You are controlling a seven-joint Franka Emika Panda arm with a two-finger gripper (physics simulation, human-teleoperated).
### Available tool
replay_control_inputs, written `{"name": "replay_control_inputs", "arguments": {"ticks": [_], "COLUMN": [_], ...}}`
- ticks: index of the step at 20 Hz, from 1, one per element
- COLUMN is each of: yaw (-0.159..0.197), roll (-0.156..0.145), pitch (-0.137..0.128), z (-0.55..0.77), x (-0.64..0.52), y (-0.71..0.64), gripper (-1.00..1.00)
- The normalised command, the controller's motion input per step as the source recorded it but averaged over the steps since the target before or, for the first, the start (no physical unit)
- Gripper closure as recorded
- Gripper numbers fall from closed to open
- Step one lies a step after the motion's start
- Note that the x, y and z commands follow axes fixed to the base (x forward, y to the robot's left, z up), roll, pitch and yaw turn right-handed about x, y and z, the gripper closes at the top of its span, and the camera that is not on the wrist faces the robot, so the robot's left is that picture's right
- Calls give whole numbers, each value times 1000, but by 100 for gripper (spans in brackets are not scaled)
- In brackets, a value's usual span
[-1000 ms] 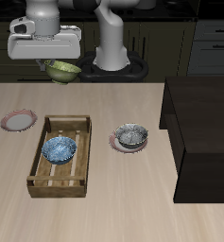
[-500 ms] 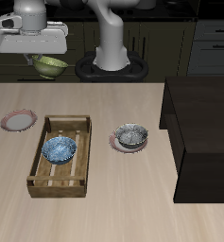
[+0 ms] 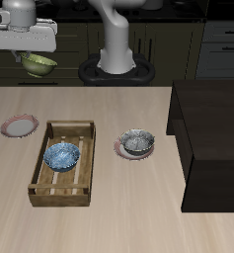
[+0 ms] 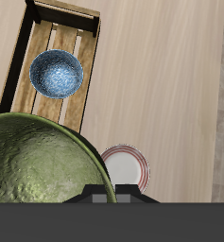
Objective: Place the black bowl onto the plate that is in the table center and place the green bowl onto the plate that is next to the blue bowl
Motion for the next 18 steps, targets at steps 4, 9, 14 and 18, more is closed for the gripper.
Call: {"name": "replay_control_inputs", "arguments": {"ticks": [4, 9, 14, 18], "yaw": [-10, -23, -44, -1], "roll": [-7, -13, -29, -6], "pitch": [2, -7, -7, -7], "z": [-82, -100, -54, -65], "x": [-317, -286, -286, -360], "y": [-321, -300, -267, -154], "gripper": [100, 100, 100, 100]}}
